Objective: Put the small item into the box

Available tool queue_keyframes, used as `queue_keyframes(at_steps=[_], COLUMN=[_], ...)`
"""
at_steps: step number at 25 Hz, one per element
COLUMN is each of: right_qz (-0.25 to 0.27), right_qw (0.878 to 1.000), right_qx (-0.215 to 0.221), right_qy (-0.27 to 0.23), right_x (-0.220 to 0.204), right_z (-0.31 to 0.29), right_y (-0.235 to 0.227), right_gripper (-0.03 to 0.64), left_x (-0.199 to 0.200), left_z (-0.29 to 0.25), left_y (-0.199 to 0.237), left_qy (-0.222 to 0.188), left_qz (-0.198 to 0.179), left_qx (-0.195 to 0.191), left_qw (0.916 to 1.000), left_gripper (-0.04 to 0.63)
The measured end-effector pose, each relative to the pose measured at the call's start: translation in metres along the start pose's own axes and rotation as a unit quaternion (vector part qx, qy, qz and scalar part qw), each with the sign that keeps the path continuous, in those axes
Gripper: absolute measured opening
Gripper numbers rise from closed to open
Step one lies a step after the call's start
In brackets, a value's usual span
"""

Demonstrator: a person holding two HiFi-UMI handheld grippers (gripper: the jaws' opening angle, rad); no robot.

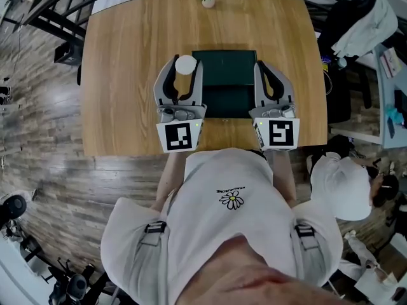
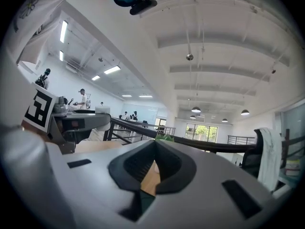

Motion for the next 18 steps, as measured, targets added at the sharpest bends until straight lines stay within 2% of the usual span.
queue_keyframes(at_steps=[7,9,11,13,14,16,18], right_qz=[-0.004,-0.007,-0.011,-0.011,-0.013,-0.017,-0.019], right_qw=[1.0,1.0,1.0,1.0,1.0,1.0,1.0], right_qx=[0.006,0.008,0.009,0.009,0.009,0.01,0.01], right_qy=[-0.001,-0.002,-0.003,-0.003,-0.001,0.008,0.019], right_x=[-0.003,-0.003,-0.002,-0.003,-0.004,-0.01,-0.016], right_z=[-0.004,-0.004,-0.005,-0.005,-0.004,0.001,0.006], right_y=[-0.004,-0.004,-0.005,-0.006,-0.005,-0.002,-0.001], right_gripper=[0.005,0.005,0.005,0.005,0.005,0.005,0.005], left_x=[0.003,0.001,-0.006,-0.019,-0.028,-0.053,-0.081], left_z=[-0.005,-0.011,-0.02,-0.031,-0.033,-0.031,-0.026], left_y=[0.0,-0.005,-0.013,-0.025,-0.031,-0.044,-0.058], left_qy=[0.012,0.033,0.076,0.138,0.176,0.254,0.316], left_qz=[-0.019,-0.048,-0.085,-0.112,-0.128,-0.168,-0.212], left_qx=[-0.002,-0.032,-0.081,-0.142,-0.175,-0.235,-0.287], left_qw=[0.9997,0.9978,0.9902,0.9737,0.9603,0.923,0.8789], left_gripper=[0.186,0.184,0.184,0.184,0.186,0.186,0.186])
Point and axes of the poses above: the fingertips, and each gripper's own axes: z backward along the fingers, y to its left, x out of its top, the point moved 7 cm from there along z, backward along the fingers, and after that the axes turned 10 degrees about x, right-handed, at the moved point
